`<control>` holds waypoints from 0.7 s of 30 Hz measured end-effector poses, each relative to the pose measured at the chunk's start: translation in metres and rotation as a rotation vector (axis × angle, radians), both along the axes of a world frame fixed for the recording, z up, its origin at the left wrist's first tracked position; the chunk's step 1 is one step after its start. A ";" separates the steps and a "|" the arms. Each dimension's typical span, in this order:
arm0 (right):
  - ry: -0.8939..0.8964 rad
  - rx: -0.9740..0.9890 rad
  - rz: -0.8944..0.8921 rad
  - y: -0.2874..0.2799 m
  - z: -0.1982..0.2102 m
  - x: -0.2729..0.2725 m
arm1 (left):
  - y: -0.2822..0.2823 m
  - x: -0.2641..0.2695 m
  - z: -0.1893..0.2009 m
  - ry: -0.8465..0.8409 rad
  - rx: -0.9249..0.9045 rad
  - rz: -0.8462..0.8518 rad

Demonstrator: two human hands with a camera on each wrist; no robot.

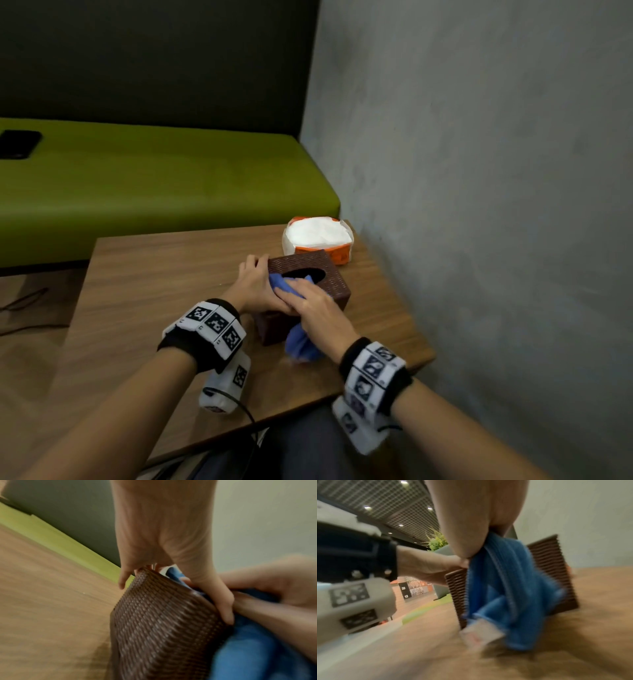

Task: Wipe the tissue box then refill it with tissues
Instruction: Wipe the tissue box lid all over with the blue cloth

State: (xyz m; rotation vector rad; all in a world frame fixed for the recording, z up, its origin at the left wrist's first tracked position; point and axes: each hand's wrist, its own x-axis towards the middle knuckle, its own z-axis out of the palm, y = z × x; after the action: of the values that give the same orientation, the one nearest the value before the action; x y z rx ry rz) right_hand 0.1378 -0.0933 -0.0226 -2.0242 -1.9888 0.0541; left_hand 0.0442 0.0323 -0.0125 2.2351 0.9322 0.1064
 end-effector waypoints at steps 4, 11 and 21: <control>0.027 -0.020 -0.225 -0.020 0.002 0.059 | -0.002 -0.002 -0.002 -0.005 0.018 -0.037; -0.099 0.084 -0.012 -0.027 -0.013 0.019 | -0.004 -0.004 0.000 -0.039 0.019 -0.058; -0.068 -0.085 -0.171 0.052 0.016 0.006 | -0.008 -0.004 -0.006 -0.093 0.025 -0.077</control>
State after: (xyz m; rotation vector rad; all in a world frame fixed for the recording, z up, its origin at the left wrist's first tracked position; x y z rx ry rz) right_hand 0.1439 -0.0411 -0.0069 -2.2711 -1.8742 0.0335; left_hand 0.0403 0.0247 -0.0186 2.2651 0.7978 0.1863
